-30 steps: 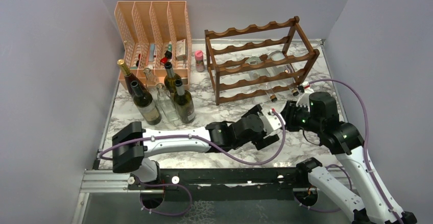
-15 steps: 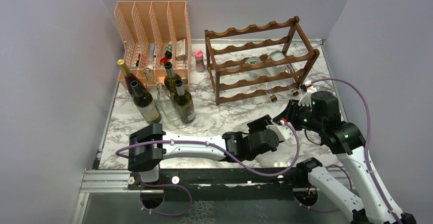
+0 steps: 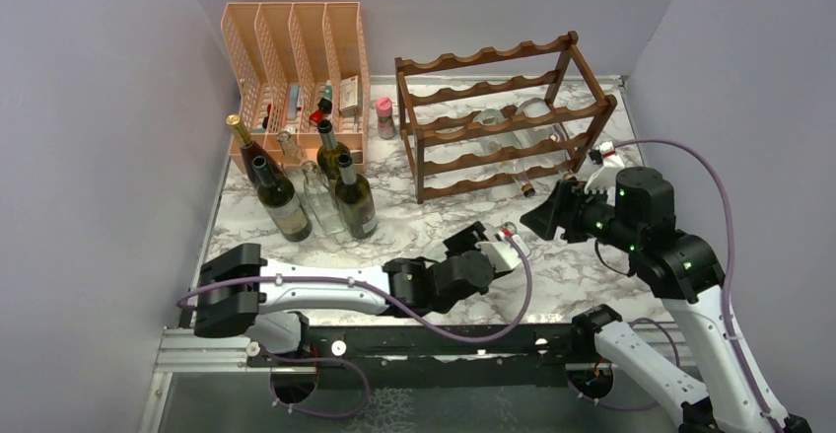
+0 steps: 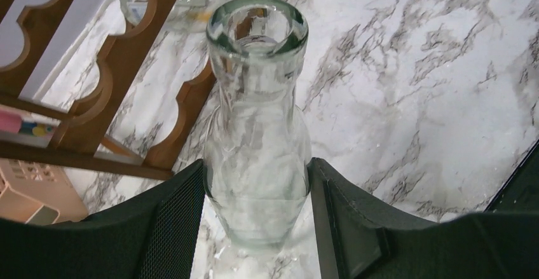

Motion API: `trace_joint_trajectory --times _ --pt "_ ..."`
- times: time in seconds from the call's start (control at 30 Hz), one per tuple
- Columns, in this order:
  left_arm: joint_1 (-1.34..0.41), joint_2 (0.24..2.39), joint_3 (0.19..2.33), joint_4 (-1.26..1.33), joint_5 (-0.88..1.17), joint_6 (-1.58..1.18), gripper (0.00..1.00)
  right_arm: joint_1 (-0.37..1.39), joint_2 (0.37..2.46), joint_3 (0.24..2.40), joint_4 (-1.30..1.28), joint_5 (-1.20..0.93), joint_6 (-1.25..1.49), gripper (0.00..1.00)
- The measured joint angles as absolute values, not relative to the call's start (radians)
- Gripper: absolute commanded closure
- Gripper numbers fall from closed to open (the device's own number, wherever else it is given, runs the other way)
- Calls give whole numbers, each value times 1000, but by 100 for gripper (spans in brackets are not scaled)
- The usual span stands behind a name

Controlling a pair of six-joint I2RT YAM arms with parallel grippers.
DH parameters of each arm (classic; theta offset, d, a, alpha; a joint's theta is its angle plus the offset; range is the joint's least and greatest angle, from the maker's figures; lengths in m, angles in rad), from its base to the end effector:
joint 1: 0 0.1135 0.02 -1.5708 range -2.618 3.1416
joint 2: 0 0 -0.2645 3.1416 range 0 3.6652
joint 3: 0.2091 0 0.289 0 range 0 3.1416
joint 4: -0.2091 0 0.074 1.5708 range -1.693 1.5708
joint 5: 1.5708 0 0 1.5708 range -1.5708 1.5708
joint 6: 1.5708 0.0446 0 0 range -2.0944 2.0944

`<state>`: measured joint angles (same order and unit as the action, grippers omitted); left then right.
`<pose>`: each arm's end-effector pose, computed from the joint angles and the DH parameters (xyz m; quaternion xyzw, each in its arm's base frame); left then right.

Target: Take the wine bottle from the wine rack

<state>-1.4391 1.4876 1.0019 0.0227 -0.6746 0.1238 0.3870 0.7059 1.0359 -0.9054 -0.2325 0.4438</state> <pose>0.0766 -0.3665 0.2496 0.4417 0.6923 -0.0807 0.5649 0.1491 0.0719 0.3696 -0.0306 0.8740 0.2846 0.3927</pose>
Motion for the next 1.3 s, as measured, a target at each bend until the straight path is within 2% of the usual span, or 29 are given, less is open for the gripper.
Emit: trace_joint_trajectory --times 0.27,0.5,0.87,1.0,1.3 --pt "-1433 1264 858 -15 -693 28 64 387 748 1143 -846 -221 435 25" --pt "-1425 982 744 -80 -783 -51 63 387 775 1122 -798 -225 439 25" --pt "-1337 657 577 -154 -969 -149 61 387 797 1078 -777 -245 455 25" --pt "-1304 609 525 -148 -996 -170 61 387 798 1078 -774 -249 458 25" --pt "-1253 652 486 -167 -995 -276 61 387 796 1068 -759 -250 471 25"
